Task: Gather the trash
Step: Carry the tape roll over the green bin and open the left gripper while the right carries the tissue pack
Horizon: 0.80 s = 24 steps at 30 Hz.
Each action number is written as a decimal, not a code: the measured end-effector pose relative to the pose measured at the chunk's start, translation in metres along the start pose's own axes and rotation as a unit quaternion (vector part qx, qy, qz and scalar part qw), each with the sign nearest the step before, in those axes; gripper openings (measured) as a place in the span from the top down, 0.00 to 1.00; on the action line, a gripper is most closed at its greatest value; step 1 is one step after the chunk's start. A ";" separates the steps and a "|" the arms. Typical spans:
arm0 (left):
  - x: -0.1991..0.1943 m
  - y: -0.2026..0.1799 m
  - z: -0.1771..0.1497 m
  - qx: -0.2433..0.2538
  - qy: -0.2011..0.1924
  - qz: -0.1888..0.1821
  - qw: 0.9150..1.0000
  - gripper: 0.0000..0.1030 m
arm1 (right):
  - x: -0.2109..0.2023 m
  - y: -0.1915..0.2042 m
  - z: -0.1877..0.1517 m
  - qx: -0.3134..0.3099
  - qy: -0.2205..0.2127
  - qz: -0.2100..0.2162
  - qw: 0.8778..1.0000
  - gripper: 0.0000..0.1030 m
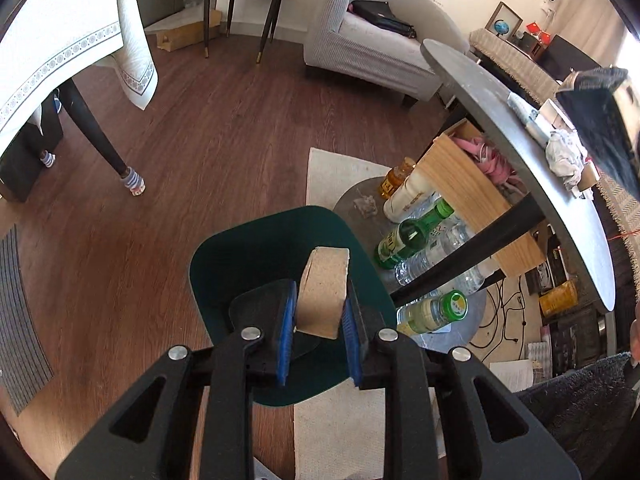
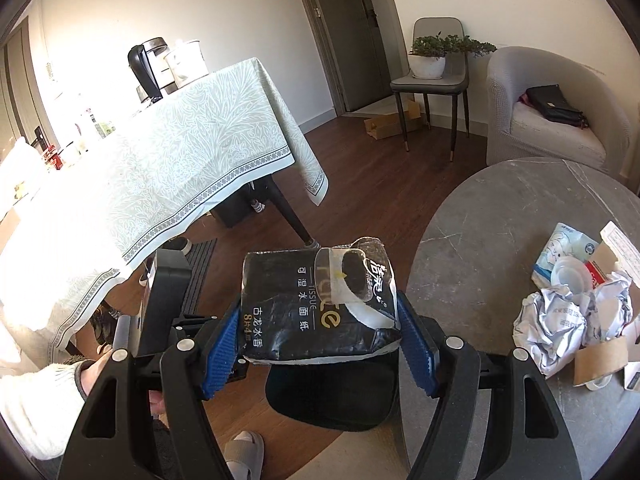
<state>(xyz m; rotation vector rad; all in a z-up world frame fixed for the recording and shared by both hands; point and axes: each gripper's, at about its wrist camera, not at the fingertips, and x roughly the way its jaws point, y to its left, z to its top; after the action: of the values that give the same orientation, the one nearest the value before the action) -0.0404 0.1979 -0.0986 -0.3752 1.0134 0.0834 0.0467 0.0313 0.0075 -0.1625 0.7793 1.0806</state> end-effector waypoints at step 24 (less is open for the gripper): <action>0.026 0.029 -0.029 -0.014 0.042 0.011 0.999 0.58 | 0.077 0.033 -0.005 -0.020 0.076 0.007 0.997 0.30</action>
<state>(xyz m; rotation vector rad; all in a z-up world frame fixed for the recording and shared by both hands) -0.0573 0.2125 -0.1423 -0.3952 1.1003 0.1021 0.0345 0.1014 -0.0374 -0.2764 0.8960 1.1077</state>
